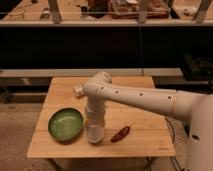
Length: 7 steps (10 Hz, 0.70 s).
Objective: Place the ceramic cup over the eraser
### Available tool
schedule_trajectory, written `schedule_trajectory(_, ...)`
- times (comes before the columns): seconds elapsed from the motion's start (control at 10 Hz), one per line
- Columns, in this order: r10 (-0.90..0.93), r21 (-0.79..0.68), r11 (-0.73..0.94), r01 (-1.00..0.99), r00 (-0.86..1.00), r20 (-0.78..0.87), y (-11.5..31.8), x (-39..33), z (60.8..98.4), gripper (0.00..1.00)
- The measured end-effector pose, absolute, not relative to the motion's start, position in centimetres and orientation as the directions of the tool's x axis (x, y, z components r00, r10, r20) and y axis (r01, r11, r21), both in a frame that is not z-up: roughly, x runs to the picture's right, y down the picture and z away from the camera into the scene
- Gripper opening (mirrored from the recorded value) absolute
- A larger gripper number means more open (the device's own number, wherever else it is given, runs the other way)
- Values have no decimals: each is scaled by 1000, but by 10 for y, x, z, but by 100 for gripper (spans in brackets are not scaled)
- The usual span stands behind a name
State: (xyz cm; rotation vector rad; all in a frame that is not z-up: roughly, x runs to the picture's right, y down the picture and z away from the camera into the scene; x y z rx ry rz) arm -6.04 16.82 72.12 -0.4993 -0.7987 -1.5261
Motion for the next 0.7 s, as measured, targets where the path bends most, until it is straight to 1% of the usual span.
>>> schedule_trajectory(0.2,-688,184,14,983,-124,715,159,-58,707,80)
schedule_trajectory(0.7,-684,184,24,983,-118,720,164,-55,707,80)
